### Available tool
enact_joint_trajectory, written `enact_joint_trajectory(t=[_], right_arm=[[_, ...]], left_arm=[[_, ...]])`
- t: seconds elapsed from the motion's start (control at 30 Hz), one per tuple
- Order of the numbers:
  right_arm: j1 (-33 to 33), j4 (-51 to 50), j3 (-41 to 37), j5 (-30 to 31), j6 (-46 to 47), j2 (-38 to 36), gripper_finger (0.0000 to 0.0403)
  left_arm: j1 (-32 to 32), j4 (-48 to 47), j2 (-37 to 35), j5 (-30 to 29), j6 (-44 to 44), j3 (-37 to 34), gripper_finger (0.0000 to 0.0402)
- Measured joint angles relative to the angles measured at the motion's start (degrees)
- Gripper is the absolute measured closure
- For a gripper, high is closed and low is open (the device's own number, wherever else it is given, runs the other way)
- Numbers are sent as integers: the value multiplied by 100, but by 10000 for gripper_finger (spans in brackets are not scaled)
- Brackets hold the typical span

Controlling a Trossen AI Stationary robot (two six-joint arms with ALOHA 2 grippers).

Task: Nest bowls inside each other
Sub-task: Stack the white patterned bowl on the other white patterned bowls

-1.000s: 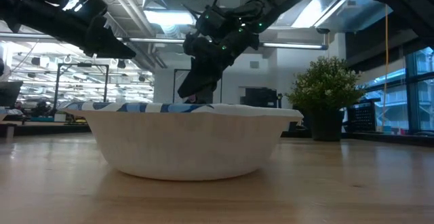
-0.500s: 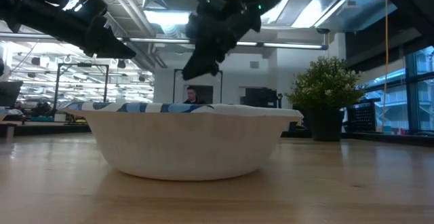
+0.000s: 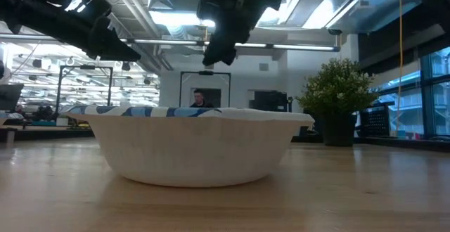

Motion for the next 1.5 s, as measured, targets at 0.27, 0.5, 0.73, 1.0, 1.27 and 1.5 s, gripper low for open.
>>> enact_joint_trajectory(t=[0.27, 0.5, 0.73, 1.0, 1.27, 1.5], right_arm=[[532, 778, -1357, 814, 592, -781, 292], [861, 2669, -3138, 929, 1701, -1853, 292], [1387, 4194, -4442, 1702, 2430, -2206, 292], [1723, 4569, -4924, 1945, 3057, -2211, 292], [1958, 4596, -4969, 2667, 3110, -2176, 292], [1977, 4657, -4969, 2690, 3227, -2176, 292]], left_arm=[[-1, 0, 0, 1, 5, 0, 253], [0, 1, 1, 2, 7, 0, 253], [0, 35, 0, 0, 7, 0, 253], [0, 40, 0, 2, 4, 0, 253], [0, 40, 0, 2, -7, 0, 253], [0, 40, 0, 2, -9, 0, 253]])
